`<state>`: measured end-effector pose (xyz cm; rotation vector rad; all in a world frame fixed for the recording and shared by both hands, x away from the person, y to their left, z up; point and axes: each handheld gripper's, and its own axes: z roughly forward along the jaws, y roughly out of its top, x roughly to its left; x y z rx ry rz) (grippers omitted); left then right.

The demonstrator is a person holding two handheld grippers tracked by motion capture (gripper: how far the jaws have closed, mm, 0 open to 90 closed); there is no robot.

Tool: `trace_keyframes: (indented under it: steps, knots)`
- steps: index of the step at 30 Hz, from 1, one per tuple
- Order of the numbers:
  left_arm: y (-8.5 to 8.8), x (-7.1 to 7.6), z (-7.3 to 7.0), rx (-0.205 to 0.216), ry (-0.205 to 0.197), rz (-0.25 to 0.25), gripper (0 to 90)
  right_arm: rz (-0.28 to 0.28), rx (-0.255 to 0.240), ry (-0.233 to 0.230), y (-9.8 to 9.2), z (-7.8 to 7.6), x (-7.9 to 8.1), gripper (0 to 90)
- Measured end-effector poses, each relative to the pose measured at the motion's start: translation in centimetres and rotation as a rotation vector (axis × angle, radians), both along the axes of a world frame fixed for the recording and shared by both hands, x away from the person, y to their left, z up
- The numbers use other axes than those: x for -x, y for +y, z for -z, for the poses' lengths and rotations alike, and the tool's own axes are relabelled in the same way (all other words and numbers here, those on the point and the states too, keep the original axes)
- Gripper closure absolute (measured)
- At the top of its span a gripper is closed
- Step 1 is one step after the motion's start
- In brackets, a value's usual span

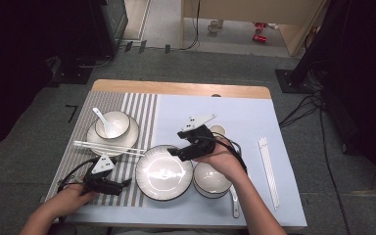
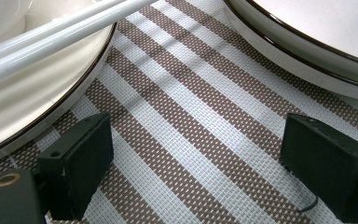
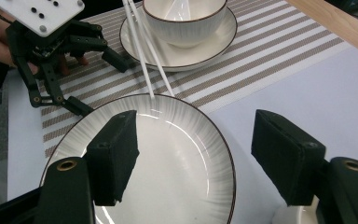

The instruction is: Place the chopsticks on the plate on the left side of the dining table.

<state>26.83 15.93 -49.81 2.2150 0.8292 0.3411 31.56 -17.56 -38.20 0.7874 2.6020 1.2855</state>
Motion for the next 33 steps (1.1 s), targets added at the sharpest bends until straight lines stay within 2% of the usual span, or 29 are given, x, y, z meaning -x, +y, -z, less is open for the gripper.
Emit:
trace_keyframes:
  steps: [12,26,33]
  knots:
    - [0.0,0.0,0.0,0.001,0.000,0.000,9.5,0.014,-0.006,-0.007,-2.1,0.9,0.8,31.6]
    - [0.0,0.0,0.0,0.001,0.000,0.000,9.5,0.061,-0.014,-0.005,-5.1,1.3,1.4,31.6]
    - [0.0,0.0,0.0,0.000,0.000,0.000,9.5,0.092,-0.023,-0.021,-6.4,1.5,1.5,31.6]
